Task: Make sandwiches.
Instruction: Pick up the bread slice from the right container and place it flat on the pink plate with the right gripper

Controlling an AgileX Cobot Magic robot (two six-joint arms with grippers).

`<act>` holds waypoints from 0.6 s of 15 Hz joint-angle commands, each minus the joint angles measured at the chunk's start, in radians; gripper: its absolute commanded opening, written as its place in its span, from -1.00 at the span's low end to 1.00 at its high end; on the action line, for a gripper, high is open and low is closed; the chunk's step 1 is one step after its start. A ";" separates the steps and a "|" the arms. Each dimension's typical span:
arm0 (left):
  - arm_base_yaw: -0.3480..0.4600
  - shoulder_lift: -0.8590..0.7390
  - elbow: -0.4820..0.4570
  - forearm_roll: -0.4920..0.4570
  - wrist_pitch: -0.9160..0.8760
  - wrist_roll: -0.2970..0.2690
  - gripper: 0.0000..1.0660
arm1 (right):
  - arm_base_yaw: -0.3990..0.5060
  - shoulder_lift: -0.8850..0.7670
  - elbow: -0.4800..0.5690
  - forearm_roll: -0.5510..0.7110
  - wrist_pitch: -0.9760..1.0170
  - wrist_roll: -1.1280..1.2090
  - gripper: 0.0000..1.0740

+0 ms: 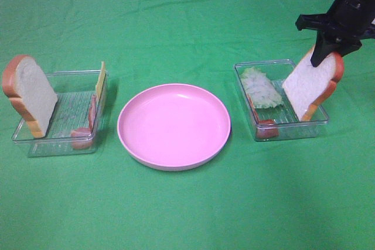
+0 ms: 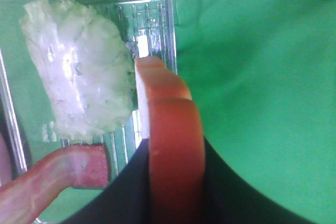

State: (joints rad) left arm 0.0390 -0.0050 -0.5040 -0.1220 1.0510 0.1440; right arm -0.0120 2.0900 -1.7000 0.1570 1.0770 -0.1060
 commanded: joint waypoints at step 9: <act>-0.002 -0.019 0.001 -0.002 -0.009 -0.006 0.46 | 0.067 -0.189 0.004 0.664 0.174 -0.272 -1.00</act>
State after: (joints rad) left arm 0.0390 -0.0050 -0.5040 -0.1220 1.0510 0.1440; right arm 0.0630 1.8970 -1.6940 0.7950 1.2070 -0.3610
